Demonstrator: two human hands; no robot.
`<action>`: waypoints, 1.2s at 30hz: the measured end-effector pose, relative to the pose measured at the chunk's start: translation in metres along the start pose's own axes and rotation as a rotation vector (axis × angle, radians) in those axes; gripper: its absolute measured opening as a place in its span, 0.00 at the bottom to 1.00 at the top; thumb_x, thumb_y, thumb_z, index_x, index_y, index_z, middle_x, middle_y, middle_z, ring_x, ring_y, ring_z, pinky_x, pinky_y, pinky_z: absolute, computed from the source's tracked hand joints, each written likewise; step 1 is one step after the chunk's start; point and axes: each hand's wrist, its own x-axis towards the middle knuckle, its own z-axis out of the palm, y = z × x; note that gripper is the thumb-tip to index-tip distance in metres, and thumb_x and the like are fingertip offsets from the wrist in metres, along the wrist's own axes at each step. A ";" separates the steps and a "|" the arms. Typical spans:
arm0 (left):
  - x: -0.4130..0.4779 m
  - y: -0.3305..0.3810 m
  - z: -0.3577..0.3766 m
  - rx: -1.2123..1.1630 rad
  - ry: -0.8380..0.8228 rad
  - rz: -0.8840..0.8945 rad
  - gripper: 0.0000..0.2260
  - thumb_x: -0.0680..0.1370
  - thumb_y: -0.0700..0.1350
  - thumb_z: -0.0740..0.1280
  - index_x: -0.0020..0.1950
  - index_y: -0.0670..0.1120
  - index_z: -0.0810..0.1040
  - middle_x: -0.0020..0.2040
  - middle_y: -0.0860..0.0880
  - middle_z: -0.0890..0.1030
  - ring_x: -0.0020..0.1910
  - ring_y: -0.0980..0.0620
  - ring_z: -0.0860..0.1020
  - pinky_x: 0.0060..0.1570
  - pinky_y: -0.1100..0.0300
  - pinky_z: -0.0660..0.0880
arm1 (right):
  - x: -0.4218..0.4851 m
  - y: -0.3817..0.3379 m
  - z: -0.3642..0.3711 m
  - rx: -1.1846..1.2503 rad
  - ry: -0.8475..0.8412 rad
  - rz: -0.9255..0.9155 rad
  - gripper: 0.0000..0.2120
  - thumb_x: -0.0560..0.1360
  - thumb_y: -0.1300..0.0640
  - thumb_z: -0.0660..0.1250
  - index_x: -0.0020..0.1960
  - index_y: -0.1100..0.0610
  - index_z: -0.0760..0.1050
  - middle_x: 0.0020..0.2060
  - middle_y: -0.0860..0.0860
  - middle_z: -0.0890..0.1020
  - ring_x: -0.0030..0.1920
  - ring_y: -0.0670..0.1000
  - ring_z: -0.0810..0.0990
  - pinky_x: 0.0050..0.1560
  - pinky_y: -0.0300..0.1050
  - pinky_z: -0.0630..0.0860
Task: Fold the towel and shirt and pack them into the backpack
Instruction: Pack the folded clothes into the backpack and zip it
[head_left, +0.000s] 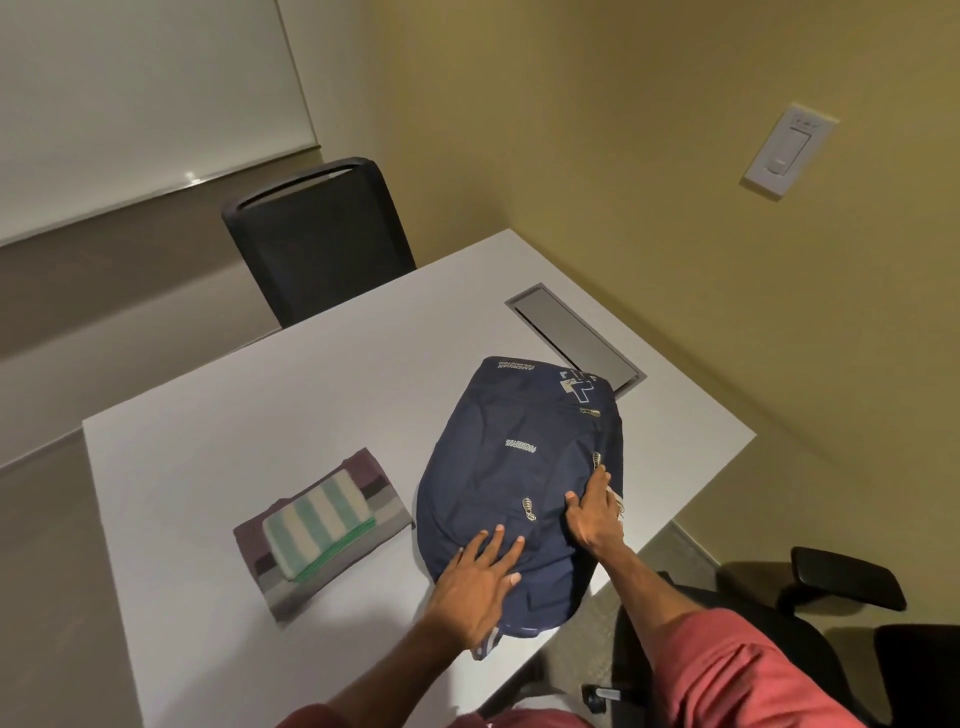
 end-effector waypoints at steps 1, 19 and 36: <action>0.003 -0.002 0.001 -0.018 -0.009 -0.009 0.30 0.89 0.61 0.50 0.87 0.60 0.39 0.88 0.52 0.42 0.87 0.47 0.44 0.85 0.47 0.50 | 0.003 -0.001 -0.001 -0.017 -0.011 -0.004 0.38 0.89 0.46 0.55 0.87 0.55 0.35 0.87 0.55 0.42 0.86 0.64 0.47 0.83 0.68 0.51; 0.026 -0.010 -0.008 -0.053 0.140 -0.092 0.30 0.87 0.68 0.43 0.88 0.60 0.48 0.88 0.56 0.51 0.87 0.51 0.50 0.84 0.45 0.49 | 0.025 0.028 -0.032 0.078 0.368 -0.154 0.20 0.86 0.56 0.59 0.77 0.53 0.71 0.68 0.56 0.82 0.68 0.62 0.80 0.75 0.63 0.70; 0.015 0.016 -0.015 -0.088 0.101 -0.103 0.31 0.84 0.64 0.37 0.88 0.61 0.49 0.88 0.57 0.48 0.87 0.52 0.47 0.85 0.51 0.45 | 0.035 0.041 -0.039 -0.116 0.309 -0.051 0.06 0.83 0.60 0.67 0.58 0.53 0.80 0.57 0.54 0.78 0.55 0.58 0.80 0.63 0.57 0.71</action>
